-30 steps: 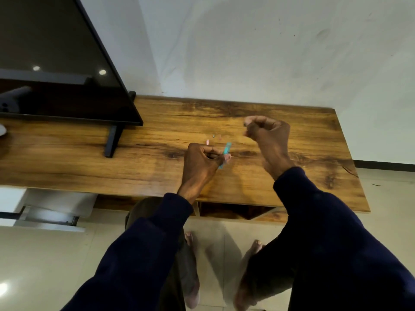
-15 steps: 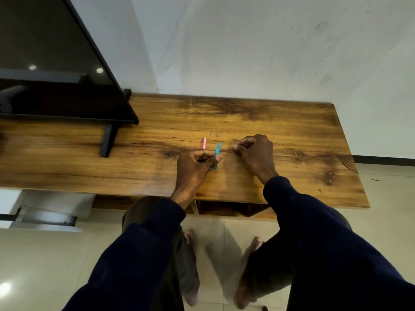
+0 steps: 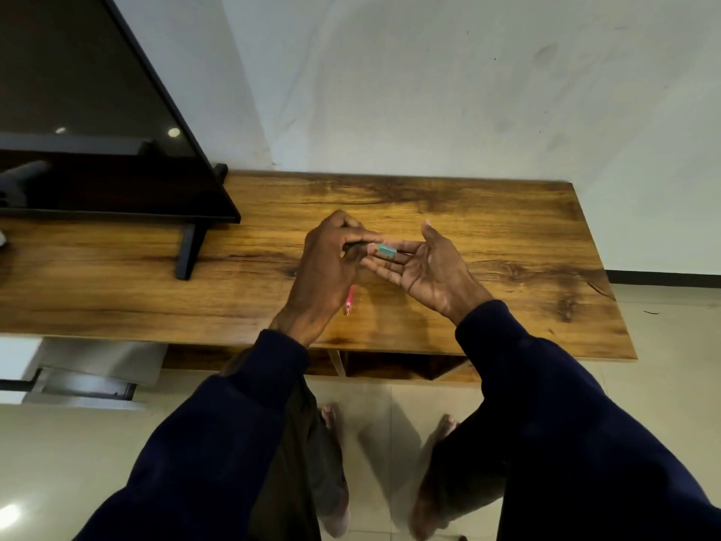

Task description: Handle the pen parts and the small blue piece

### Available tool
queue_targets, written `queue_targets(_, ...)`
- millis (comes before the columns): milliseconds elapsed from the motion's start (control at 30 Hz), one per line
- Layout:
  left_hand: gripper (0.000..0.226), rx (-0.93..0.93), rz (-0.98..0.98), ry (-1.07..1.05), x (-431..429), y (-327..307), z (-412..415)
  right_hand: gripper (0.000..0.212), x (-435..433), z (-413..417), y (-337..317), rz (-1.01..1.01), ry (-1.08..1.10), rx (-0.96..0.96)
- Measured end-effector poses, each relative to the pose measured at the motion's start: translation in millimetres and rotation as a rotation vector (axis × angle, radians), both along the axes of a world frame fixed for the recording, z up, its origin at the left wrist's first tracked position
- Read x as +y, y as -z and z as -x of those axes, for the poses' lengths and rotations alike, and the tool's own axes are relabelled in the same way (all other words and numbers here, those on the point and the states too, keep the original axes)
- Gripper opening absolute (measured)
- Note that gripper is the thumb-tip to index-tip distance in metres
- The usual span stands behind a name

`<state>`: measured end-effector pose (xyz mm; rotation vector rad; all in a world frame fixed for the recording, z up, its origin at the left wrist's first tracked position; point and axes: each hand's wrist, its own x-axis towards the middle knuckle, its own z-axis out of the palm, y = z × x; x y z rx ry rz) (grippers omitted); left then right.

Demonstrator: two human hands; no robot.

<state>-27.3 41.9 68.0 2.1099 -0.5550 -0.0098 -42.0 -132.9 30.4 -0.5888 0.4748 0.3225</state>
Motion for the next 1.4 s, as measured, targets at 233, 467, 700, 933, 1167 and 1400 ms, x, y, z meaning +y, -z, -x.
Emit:
queue_targets(233,0.025,-0.162,-0.218,0.157,-1.1,-23.0,-8.5,0.079,0.9,-3.6,2.9,-0.073,-0.119,-0.042)
queue_targets(467,0.019,-0.113,-0.110,0.013,0.5,-12.9,-13.6,0.062,-7.5,-2.6,2.7,-0.047,-0.267,-0.100)
queue_targets(700,0.018,0.002,-0.003,-0.083,13.5,4.4,-20.9,0.031,-27.3,-1.2,4.2,0.285,-0.386,-0.146)
queue_targets(933,0.017,0.058,0.049,-0.157,16.8,11.2,-19.4,0.026,-33.1,-2.4,7.0,0.519,-0.395,-0.146)
queue_targets(1167,0.017,0.257,0.204,-0.369,4.7,34.5,5.4,0.023,-36.4,-0.3,3.3,0.641,-0.341,-0.133)
queue_targets(1400,0.024,0.236,0.189,-0.399,-17.9,48.8,23.1,0.019,-35.2,1.2,-2.0,0.838,-0.191,-0.181)
